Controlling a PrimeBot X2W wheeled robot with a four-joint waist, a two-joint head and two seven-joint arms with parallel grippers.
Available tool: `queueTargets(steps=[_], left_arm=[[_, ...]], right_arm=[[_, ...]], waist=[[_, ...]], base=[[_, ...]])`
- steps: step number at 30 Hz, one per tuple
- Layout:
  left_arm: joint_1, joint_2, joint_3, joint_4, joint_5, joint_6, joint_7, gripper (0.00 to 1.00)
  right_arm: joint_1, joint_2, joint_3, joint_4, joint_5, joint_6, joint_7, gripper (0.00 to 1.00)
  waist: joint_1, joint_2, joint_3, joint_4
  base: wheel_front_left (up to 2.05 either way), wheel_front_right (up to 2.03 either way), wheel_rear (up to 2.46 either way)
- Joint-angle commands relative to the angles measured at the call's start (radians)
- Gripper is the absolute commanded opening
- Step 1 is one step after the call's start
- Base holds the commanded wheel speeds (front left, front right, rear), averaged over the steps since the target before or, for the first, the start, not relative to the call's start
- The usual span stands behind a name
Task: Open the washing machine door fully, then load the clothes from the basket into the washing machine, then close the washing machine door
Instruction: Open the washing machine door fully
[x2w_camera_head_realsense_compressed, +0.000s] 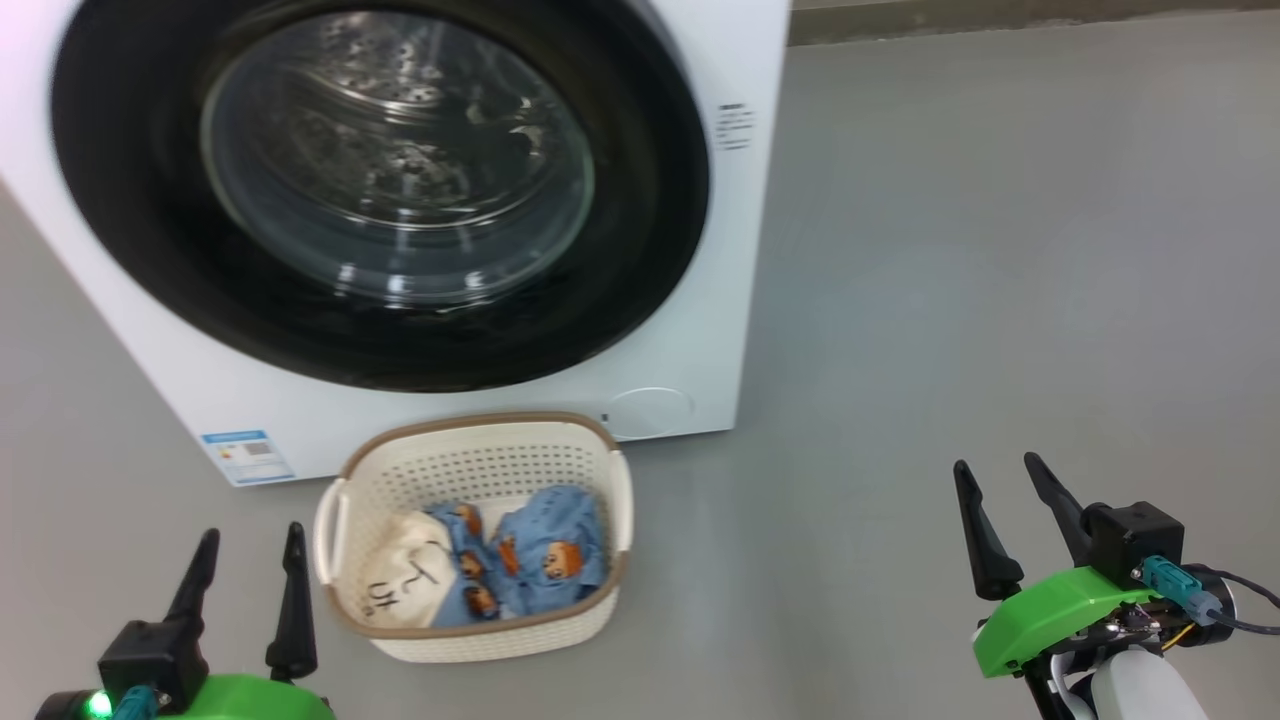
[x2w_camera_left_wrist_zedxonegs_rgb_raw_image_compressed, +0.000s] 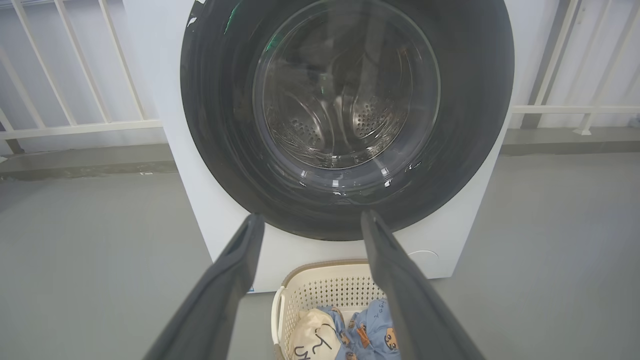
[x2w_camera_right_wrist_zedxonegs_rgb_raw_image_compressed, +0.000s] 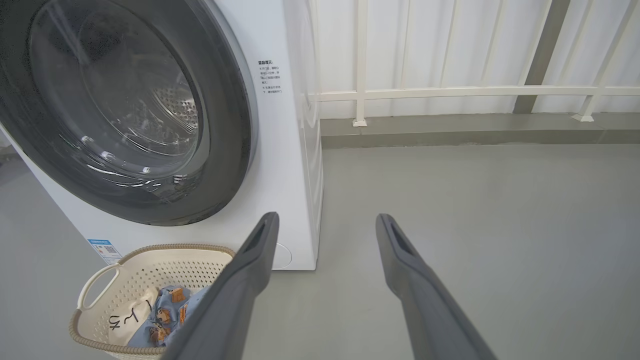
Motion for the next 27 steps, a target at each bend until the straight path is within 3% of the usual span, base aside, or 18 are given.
queueTargets(steps=[1, 10, 27], left_arm=[[-0.042, 0.015, 0.038, -0.038, 0.0, 0.008, -0.007, 1.0], [-0.029, 0.013, 0.038, -0.051, 0.001, -0.001, -0.007, 1.0], [-0.019, 0.009, 0.037, -0.064, 0.009, -0.008, -0.007, 1.0]], right_arm=[[-0.037, -0.006, 0.025, -0.019, 0.008, 0.002, -0.012, 1.0], [-0.041, -0.008, 0.03, -0.03, 0.02, 0.002, -0.012, 1.0], [-0.033, -0.011, 0.028, -0.048, 0.031, 0.002, -0.012, 1.0]], waist=[[0.0, -0.0001, 0.001, 0.0], [0.0, -0.0001, 0.015, 0.003], [0.0, -0.0001, 0.015, 0.012]], base=[[1.01, 1.01, -2.03], [0.62, 0.62, -1.24], [0.03, 0.03, -0.07]])
